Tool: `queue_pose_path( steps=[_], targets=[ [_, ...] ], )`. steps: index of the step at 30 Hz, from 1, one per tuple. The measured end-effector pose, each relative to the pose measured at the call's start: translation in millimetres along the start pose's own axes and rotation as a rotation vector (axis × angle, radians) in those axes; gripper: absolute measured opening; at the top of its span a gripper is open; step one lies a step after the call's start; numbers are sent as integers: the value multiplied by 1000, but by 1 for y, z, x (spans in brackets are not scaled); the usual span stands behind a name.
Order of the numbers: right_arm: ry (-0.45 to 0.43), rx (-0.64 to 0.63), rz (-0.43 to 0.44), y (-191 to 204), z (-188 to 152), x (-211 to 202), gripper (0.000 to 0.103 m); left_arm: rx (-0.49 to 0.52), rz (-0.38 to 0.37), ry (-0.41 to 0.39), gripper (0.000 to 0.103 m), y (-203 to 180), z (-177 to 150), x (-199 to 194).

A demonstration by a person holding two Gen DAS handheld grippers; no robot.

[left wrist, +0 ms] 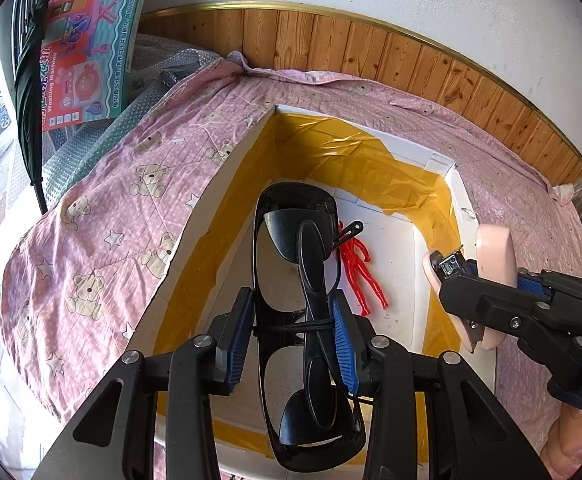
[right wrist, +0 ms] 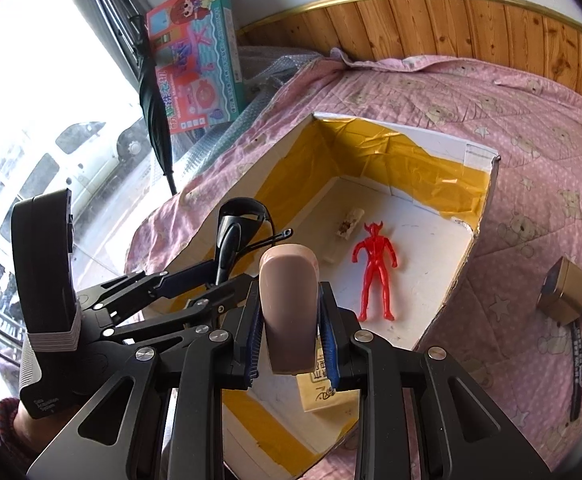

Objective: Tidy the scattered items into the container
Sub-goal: 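Lower the glasses and stapler into the box and open both tools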

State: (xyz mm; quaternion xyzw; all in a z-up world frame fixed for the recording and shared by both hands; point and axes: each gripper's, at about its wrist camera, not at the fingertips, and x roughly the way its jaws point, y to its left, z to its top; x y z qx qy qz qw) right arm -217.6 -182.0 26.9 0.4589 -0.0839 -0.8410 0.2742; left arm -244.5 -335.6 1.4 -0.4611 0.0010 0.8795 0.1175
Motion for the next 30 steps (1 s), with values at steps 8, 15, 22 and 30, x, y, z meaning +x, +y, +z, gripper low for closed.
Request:
queue_pose_path(
  steps=[8,15,22,30],
  targets=[
    [40,10,-18,-8,6,23,27,15,21,24,39,-2,9,17],
    [64,-6,-53,-10,11,39,27,23,32,35,39,-3,20,28],
    [78,-20,-77,-12,19,47,27,19,40,52,39,0,28,40],
    [103,-40,-82,-9,19,56,31,-7,62,85,40,6,33,50]
  ],
)
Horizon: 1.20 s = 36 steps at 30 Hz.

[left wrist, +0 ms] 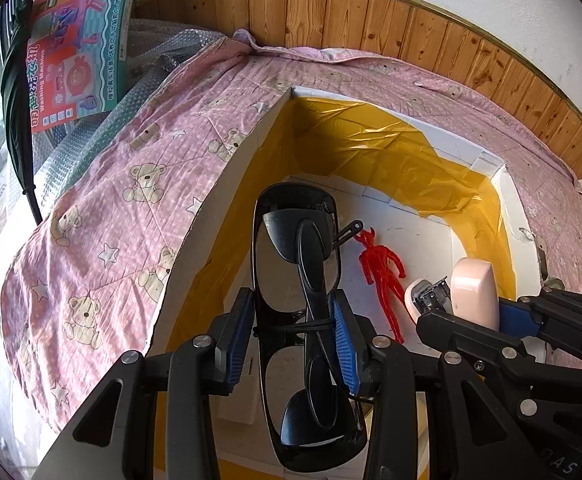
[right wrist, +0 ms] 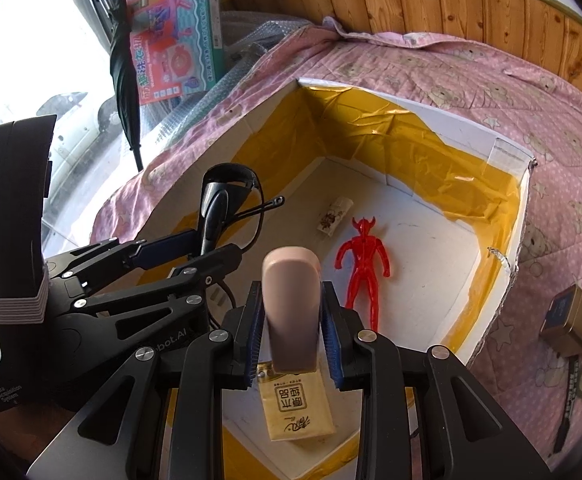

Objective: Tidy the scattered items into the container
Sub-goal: 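Lower the glasses and stapler into the box and open both tools, then withdraw both open tools from the box toward the remaining items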

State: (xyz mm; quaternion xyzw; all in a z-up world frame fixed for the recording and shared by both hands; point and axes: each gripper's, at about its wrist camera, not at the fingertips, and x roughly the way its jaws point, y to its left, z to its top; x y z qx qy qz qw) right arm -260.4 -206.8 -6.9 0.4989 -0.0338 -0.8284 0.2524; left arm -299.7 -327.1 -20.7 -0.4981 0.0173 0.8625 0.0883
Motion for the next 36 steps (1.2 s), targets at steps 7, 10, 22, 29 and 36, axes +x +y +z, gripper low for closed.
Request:
queue_pose_path(
  steps=[7,10,22,29,36],
  targets=[
    [-49,56,22,-9,-2,-17,34,-46,11,2,40,13,-6,-3],
    [-67,77,35,-12,-7,-28,34,-70,-1,-10,40,18,-10,-12],
    [-94,86,63,7,-36,-57,34,-68,-35,-52,40,12,-30,-54],
    [-111,92,64,12,-54,-75,34,-49,-50,-91,40,-1,-40,-85],
    [-126,108,71,15,-74,-92,34,-36,-61,-116,40,-13,-51,-109]
  ],
)
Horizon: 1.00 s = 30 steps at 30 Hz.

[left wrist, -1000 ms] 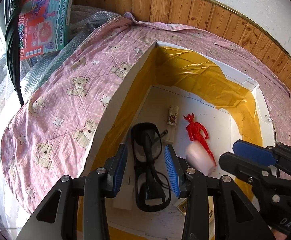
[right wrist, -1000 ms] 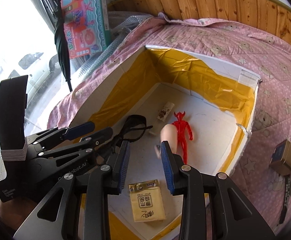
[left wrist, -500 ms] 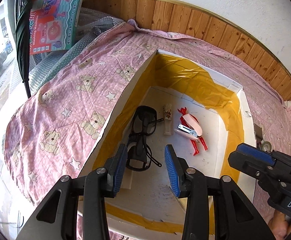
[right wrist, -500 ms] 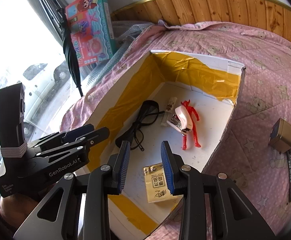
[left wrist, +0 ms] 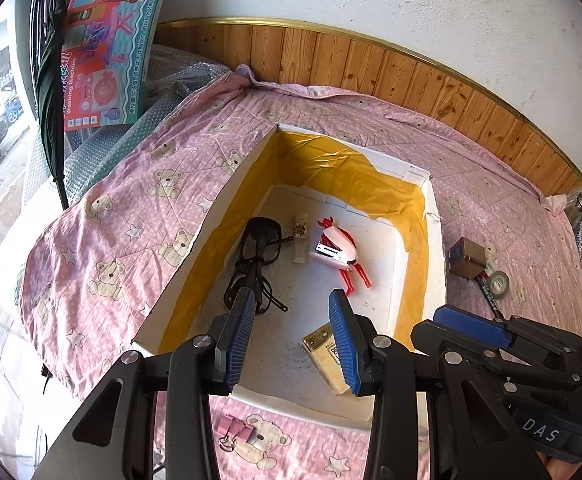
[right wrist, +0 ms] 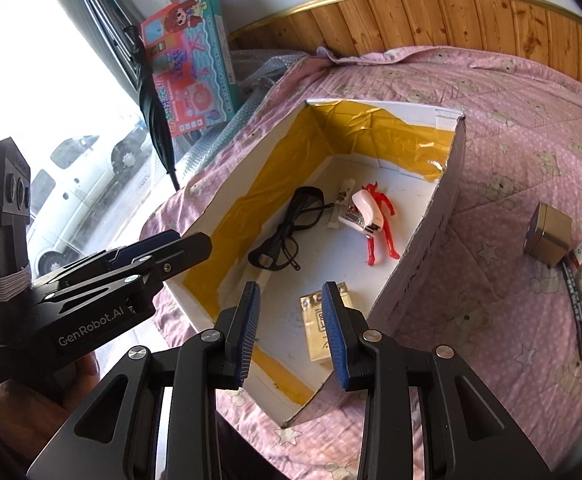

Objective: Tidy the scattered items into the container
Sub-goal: 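Withdraw both open tools from the box toward the remaining items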

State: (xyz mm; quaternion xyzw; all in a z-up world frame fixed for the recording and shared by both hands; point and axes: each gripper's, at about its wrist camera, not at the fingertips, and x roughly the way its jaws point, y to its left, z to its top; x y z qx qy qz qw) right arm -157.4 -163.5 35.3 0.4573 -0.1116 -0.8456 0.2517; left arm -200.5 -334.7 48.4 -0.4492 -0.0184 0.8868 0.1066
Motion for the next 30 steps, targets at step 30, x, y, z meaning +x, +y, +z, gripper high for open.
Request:
queue_pose_path(
  steps=[30],
  targets=[
    [-99,-6,47,6,-48,-85,34,54,-15,-81,40,-55,-38,-80]
  ],
)
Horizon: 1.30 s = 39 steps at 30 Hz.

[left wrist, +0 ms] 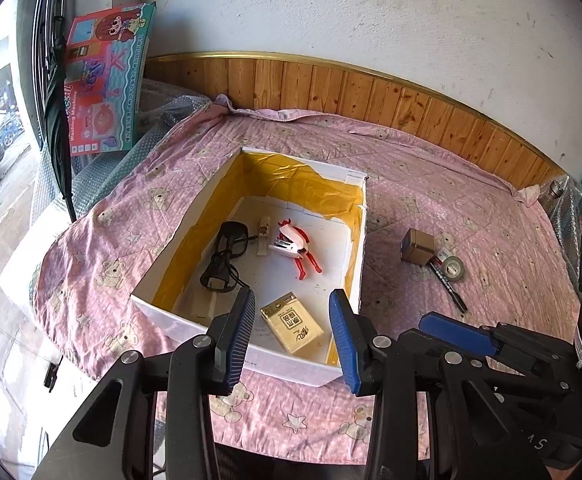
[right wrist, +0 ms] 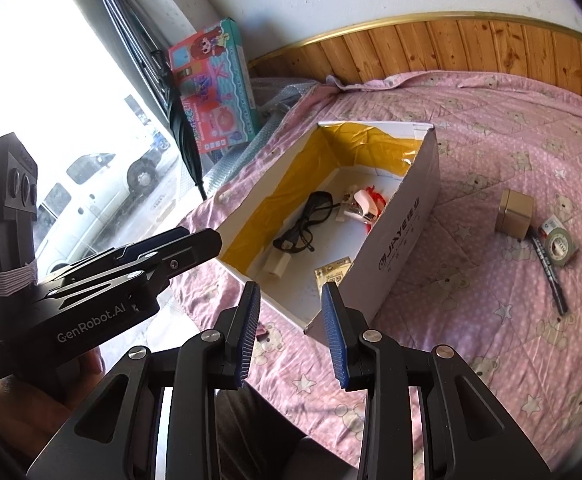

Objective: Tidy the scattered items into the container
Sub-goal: 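Withdraw both open tools from the box toward the remaining items, then move both open tools toward the gold cube and black marker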

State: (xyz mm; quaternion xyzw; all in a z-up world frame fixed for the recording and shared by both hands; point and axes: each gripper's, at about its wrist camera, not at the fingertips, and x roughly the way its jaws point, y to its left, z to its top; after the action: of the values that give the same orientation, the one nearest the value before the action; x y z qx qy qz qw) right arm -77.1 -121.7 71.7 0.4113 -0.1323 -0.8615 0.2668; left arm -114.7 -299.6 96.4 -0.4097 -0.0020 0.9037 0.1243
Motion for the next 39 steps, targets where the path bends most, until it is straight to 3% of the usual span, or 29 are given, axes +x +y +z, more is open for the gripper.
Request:
queue_pose_path(
  steps=[24,39],
  targets=[
    [-54,48,15,-19,-43,-53,34,90,-28,-25,40,-56,-22,-31],
    [-74,118,23,-51,-54,-67,34,140,-51,-14,40,-92,-26,-25]
  ],
)
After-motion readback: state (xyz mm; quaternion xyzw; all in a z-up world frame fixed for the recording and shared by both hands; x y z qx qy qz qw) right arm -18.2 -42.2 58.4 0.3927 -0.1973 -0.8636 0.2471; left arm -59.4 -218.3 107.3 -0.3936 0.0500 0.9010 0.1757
